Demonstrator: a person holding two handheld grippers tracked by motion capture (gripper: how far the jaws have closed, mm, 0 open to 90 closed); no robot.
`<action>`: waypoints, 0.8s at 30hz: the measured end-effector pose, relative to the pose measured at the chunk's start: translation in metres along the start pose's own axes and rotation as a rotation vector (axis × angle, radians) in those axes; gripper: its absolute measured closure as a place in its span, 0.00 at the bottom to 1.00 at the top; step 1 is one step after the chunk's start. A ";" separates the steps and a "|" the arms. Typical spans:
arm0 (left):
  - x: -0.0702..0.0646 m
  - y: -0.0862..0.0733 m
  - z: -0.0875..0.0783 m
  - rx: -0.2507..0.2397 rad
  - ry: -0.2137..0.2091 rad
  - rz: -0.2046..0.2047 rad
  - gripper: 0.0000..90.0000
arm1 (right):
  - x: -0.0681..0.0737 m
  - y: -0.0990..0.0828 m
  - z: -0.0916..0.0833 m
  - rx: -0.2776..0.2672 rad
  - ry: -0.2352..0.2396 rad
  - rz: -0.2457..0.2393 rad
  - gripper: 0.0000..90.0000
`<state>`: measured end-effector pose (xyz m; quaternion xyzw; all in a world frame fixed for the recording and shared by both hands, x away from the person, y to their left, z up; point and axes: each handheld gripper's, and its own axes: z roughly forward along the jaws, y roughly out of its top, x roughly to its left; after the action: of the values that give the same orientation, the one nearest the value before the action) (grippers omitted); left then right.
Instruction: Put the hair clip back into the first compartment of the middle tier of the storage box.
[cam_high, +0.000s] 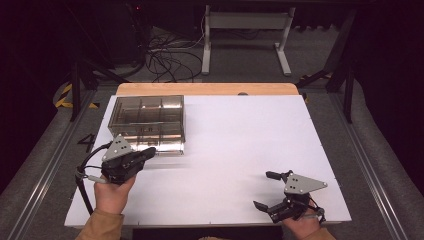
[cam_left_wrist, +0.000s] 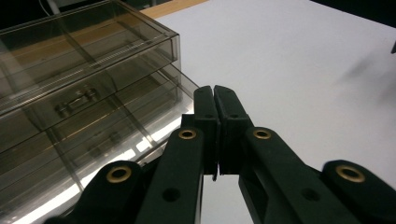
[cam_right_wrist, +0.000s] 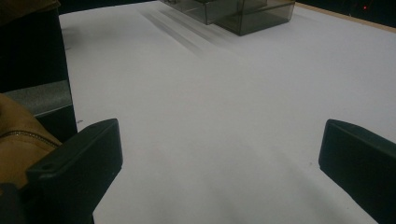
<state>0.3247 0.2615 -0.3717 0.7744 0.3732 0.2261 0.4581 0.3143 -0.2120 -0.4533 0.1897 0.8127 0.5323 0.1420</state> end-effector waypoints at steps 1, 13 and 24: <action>0.001 0.000 0.000 0.000 0.009 -0.003 0.98 | 0.000 0.000 0.000 0.000 0.001 0.000 0.00; 0.021 -0.008 -0.007 0.004 0.071 -0.042 0.98 | 0.000 0.000 0.001 0.002 0.004 -0.001 0.00; 0.035 -0.015 -0.010 0.008 0.126 -0.070 0.98 | 0.000 0.000 0.001 0.006 0.007 -0.002 0.00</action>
<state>0.3342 0.2987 -0.3798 0.7469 0.4291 0.2567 0.4384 0.3145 -0.2110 -0.4539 0.1876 0.8149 0.5304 0.1390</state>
